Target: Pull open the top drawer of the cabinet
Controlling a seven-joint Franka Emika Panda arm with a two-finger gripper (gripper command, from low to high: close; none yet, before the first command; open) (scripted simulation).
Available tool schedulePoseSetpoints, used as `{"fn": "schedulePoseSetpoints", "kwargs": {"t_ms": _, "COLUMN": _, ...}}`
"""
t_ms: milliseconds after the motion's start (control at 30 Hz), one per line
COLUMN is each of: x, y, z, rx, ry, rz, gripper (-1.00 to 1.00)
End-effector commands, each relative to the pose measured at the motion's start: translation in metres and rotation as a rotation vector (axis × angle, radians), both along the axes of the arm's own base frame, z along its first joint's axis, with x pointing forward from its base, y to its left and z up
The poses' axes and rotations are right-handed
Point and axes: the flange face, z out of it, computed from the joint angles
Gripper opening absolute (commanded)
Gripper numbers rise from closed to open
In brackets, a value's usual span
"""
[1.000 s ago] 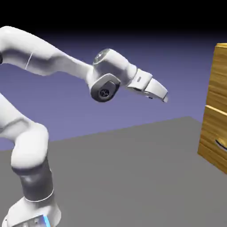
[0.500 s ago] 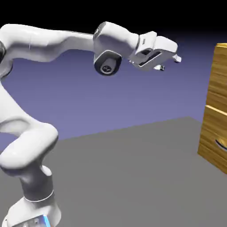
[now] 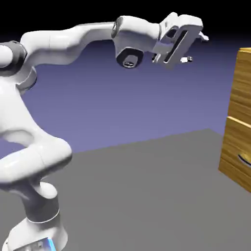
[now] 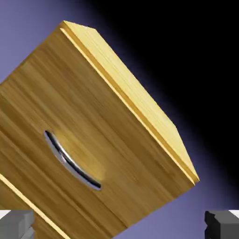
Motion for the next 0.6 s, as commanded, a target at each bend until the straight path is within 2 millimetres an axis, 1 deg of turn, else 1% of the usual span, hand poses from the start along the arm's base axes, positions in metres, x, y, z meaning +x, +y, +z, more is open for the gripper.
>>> {"fn": "schedulePoseSetpoints", "kwargs": {"t_ms": 0, "x": 0.006, "y": 0.002, "z": -0.001, "rx": -0.024, "ry": -0.003, "rz": 0.010, "gripper": 0.00}}
{"fn": "schedulePoseSetpoints", "kwargs": {"t_ms": 133, "x": 0.029, "y": 0.008, "z": -0.007, "rx": -0.116, "ry": -0.011, "rz": 0.051, "gripper": 0.00}}
{"fn": "schedulePoseSetpoints", "kwargs": {"t_ms": 267, "x": 0.056, "y": 0.012, "z": -0.019, "rx": -0.204, "ry": -0.018, "rz": 0.093, "gripper": 0.00}}
{"fn": "schedulePoseSetpoints", "kwargs": {"t_ms": 400, "x": 0.085, "y": 0.013, "z": -0.036, "rx": -0.285, "ry": -0.026, "rz": 0.135, "gripper": 0.00}}
{"fn": "schedulePoseSetpoints", "kwargs": {"t_ms": 567, "x": 0.121, "y": 0.009, "z": -0.063, "rx": -0.376, "ry": -0.039, "rz": 0.184, "gripper": 0.00}}
